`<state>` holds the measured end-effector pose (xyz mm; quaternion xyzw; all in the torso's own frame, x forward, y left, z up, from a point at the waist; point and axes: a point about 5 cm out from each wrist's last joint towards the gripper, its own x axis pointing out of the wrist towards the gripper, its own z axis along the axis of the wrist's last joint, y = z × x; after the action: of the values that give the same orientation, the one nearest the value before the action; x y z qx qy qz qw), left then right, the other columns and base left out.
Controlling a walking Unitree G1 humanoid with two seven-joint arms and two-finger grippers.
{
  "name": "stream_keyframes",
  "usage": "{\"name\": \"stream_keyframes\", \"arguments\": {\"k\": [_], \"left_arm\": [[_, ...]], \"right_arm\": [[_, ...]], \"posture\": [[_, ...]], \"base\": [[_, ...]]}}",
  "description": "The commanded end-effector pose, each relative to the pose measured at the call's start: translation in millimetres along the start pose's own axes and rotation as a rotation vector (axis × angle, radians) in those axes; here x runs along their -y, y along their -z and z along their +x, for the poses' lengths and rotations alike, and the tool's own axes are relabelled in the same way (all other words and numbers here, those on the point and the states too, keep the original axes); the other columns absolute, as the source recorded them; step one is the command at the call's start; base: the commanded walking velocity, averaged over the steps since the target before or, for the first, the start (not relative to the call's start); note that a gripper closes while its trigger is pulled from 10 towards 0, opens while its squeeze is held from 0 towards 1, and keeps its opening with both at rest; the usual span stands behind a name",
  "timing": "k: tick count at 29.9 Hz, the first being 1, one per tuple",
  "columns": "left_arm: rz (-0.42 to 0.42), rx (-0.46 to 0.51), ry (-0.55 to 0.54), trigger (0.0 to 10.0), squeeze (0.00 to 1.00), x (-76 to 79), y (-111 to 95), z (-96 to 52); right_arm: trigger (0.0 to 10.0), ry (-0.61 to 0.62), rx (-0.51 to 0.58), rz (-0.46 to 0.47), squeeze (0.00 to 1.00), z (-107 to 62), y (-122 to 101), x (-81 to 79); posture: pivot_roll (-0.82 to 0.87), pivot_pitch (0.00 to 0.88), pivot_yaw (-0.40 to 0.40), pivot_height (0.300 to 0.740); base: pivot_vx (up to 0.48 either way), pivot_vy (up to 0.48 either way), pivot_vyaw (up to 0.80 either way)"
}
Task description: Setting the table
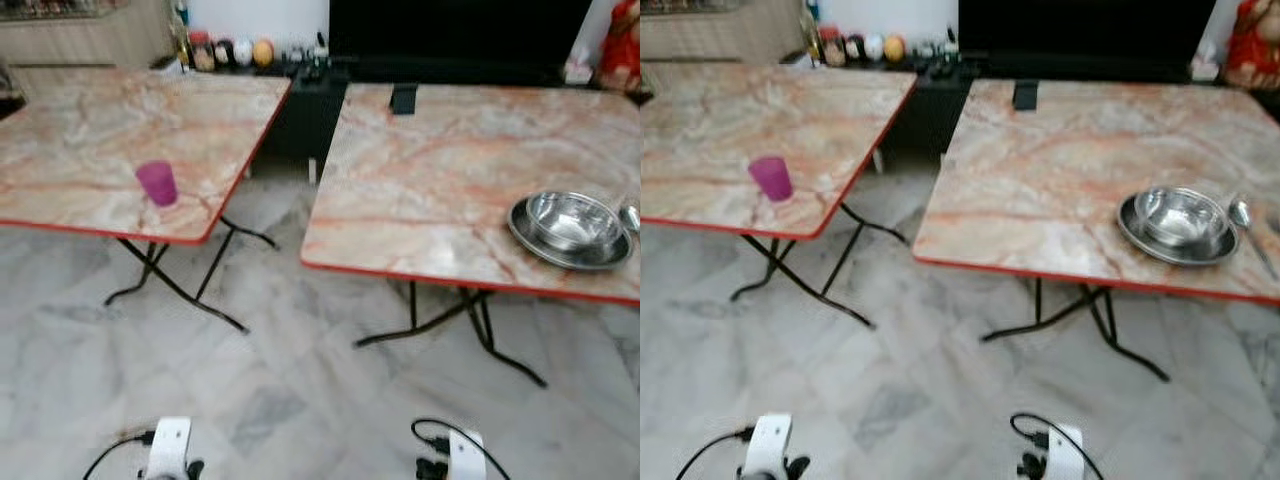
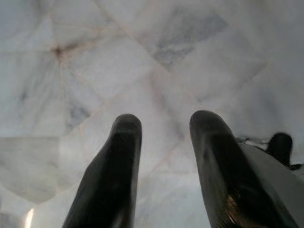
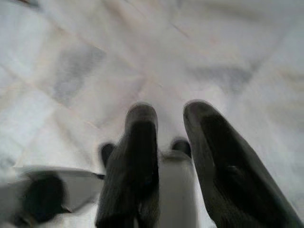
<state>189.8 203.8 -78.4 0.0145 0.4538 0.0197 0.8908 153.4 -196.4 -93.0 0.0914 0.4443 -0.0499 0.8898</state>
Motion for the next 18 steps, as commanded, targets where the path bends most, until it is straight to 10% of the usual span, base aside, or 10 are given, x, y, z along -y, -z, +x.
{"name": "stream_keyframes", "arguments": {"k": [1,18], "left_arm": [[0.012,-0.005,-0.024,10.0,0.00,-10.4,0,-1.2],[0.009,-0.036,-0.040,10.0,0.00,-29.6,9,-5.8]], "right_arm": [[10.0,-0.014,0.016,0.016,0.00,1.7,-3,-7.1],[10.0,-0.014,0.014,0.022,0.00,1.3,-1,-6.8]], "posture": [[0.00,0.000,0.035,0.736],[0.00,0.000,0.035,0.736]], "base": [[0.000,0.480,0.00],[0.000,0.480,0.00]]}}
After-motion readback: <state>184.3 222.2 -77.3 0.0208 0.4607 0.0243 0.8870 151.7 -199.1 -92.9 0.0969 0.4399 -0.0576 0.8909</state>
